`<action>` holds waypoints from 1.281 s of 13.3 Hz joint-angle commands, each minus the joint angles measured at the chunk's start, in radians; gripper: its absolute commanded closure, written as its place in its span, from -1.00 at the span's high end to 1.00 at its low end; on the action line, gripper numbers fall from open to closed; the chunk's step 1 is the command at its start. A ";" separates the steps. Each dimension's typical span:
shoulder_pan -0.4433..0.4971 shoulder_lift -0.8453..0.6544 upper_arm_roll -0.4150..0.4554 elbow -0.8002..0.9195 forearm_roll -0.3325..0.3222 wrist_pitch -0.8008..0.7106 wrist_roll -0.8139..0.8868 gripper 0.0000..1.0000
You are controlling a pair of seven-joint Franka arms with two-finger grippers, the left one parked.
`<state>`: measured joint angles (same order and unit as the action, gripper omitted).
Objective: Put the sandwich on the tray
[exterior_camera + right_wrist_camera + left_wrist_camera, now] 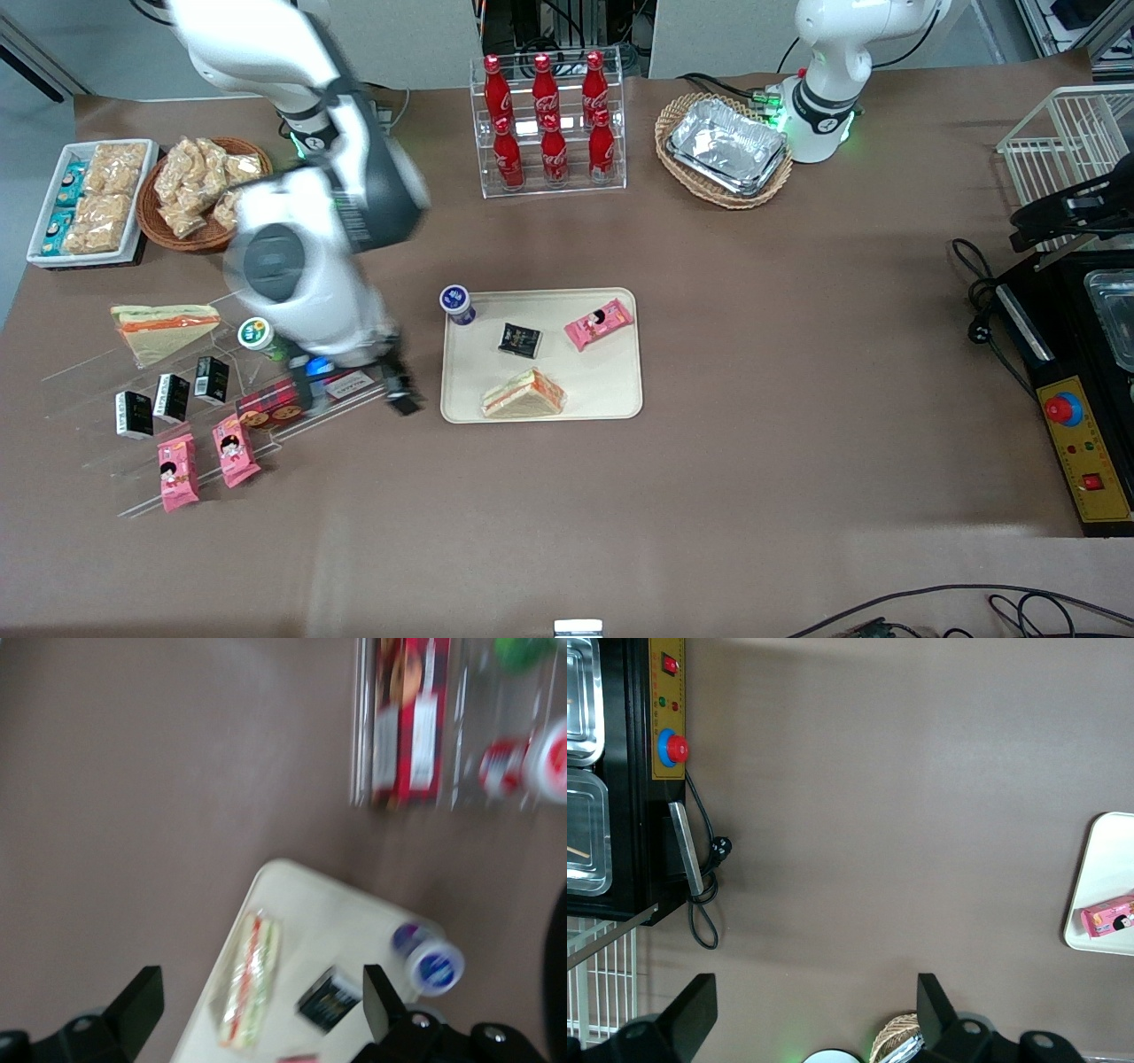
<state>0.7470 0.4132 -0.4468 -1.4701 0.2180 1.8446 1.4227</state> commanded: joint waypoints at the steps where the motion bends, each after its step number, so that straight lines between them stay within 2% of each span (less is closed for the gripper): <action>1: -0.122 -0.068 0.000 -0.025 0.003 -0.099 -0.406 1.00; 5: -0.236 -0.099 0.000 -0.025 0.000 -0.157 -0.794 1.00; 7: -0.277 -0.129 0.000 -0.025 -0.034 -0.179 -0.983 1.00; 10: -0.322 -0.158 0.000 -0.025 -0.123 -0.179 -1.252 1.00; 12: -0.372 -0.166 0.002 -0.027 -0.123 -0.170 -1.437 1.00; 17: -0.481 -0.198 0.002 -0.048 -0.121 -0.128 -1.678 1.00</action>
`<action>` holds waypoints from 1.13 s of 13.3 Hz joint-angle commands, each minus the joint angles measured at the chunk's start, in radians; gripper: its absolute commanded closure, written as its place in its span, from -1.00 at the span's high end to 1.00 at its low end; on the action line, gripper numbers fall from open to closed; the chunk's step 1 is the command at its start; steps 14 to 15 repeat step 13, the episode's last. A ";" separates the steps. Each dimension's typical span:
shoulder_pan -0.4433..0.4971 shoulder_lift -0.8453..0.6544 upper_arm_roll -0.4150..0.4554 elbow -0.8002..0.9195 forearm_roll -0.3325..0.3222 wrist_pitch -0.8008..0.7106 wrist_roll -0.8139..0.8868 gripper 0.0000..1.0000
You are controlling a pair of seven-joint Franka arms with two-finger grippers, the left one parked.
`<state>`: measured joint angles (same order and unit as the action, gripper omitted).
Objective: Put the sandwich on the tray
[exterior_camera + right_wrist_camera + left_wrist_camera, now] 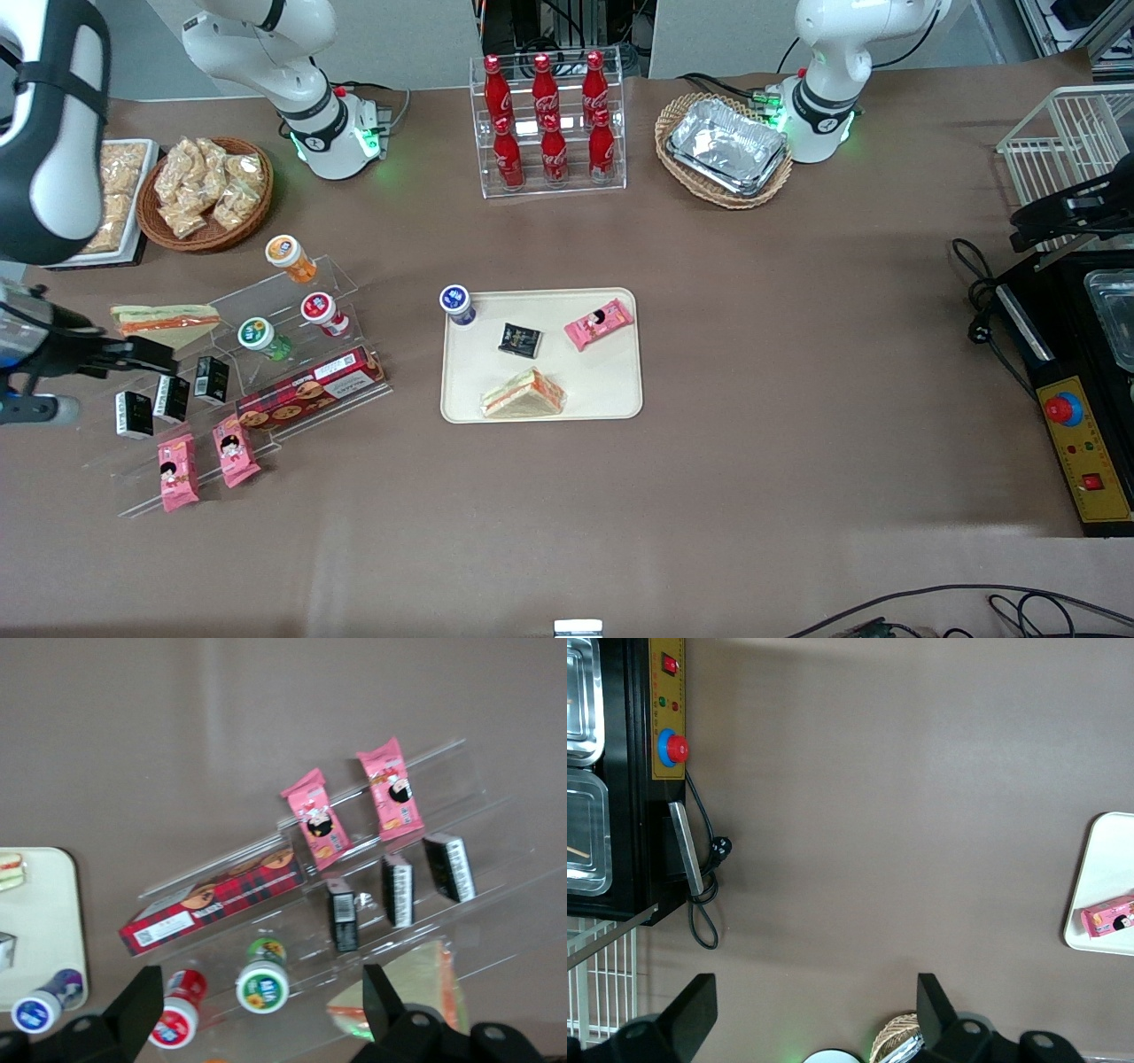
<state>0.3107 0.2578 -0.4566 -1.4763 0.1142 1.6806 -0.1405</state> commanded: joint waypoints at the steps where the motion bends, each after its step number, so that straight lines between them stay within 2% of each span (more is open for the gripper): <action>1: -0.056 -0.051 0.010 -0.045 -0.019 0.040 -0.128 1.00; 4: -0.073 -0.080 0.009 -0.055 -0.019 0.041 -0.113 1.00; 7: -0.073 -0.191 -0.004 -0.159 -0.022 0.068 -0.113 1.00; 10: -0.070 -0.267 -0.002 -0.248 -0.062 0.105 -0.113 1.00; 15: -0.068 -0.273 -0.002 -0.256 -0.062 0.110 -0.113 1.00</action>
